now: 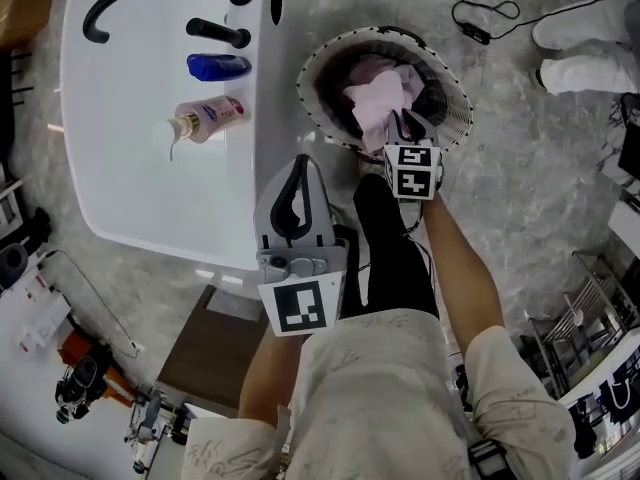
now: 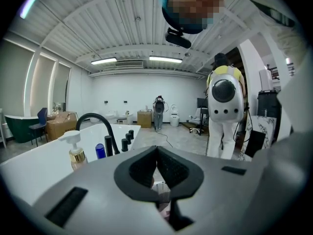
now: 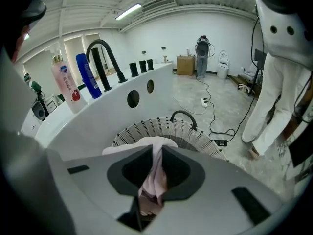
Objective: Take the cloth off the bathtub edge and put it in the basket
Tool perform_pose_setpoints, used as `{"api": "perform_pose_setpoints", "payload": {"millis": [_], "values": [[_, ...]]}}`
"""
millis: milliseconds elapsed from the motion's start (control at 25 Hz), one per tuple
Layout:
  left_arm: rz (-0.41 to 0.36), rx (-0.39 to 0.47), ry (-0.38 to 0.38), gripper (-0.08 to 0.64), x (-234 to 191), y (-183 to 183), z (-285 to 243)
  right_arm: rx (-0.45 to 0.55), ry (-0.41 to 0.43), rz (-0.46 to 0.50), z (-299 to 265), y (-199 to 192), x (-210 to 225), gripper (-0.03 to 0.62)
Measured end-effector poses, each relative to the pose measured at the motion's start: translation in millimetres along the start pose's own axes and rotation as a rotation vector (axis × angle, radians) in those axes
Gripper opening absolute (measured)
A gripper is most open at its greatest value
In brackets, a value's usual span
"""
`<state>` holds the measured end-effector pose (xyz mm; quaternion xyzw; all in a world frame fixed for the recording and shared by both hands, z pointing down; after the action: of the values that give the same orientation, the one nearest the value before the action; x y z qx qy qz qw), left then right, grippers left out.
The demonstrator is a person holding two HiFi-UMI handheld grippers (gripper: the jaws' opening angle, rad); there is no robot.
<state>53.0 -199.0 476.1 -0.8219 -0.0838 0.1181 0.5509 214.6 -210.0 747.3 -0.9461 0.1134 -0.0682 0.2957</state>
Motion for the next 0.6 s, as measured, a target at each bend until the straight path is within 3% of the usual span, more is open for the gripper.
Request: {"api": "perform_pose_setpoints", "payload": {"millis": [200, 400, 600], "values": [[-0.005, -0.005, -0.007, 0.003, 5.3, -2.4, -0.7, 0.010, -0.002, -0.007, -1.1, -2.5, 1.4, 0.059], [-0.001, -0.004, -0.002, 0.003, 5.8, -2.7, 0.1, 0.034, -0.002, -0.004, 1.3, -0.5, 0.1, 0.160], [0.000, -0.001, -0.002, 0.003, 7.0, -1.3, 1.3, 0.025, -0.001, -0.011, 3.9, -3.4, -2.3, 0.167]]}}
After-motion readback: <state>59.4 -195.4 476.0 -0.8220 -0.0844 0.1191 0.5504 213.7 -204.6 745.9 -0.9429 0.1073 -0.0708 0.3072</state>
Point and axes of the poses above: the fingertips, and each gripper's own axes: z backward along the fingers, x to its right, y out of its top, the point moved 3 cm from there along z, backward along the fingers, and after that the axes turned 4 degrees about z, right-handed, at the moved point
